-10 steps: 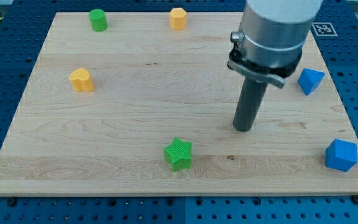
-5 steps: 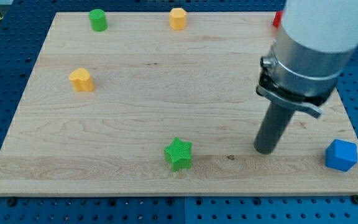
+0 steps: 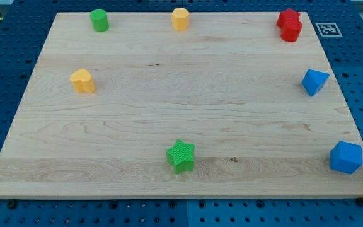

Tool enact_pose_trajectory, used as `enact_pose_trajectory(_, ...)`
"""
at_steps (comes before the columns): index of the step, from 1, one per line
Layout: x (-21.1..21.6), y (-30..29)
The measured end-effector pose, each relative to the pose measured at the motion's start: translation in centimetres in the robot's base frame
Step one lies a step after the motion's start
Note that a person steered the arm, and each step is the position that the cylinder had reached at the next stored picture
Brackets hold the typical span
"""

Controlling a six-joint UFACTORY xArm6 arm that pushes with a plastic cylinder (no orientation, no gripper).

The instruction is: Slide the blue cube towards the center

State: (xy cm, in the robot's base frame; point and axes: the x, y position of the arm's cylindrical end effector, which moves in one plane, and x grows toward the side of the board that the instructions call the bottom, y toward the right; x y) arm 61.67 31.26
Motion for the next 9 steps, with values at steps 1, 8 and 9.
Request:
enact_pose_trajectory(1, -0.4, 0.0)
enact_pose_trajectory(8, -3.1, -6.5)
enact_pose_trajectory(9, -2.8, -6.7)
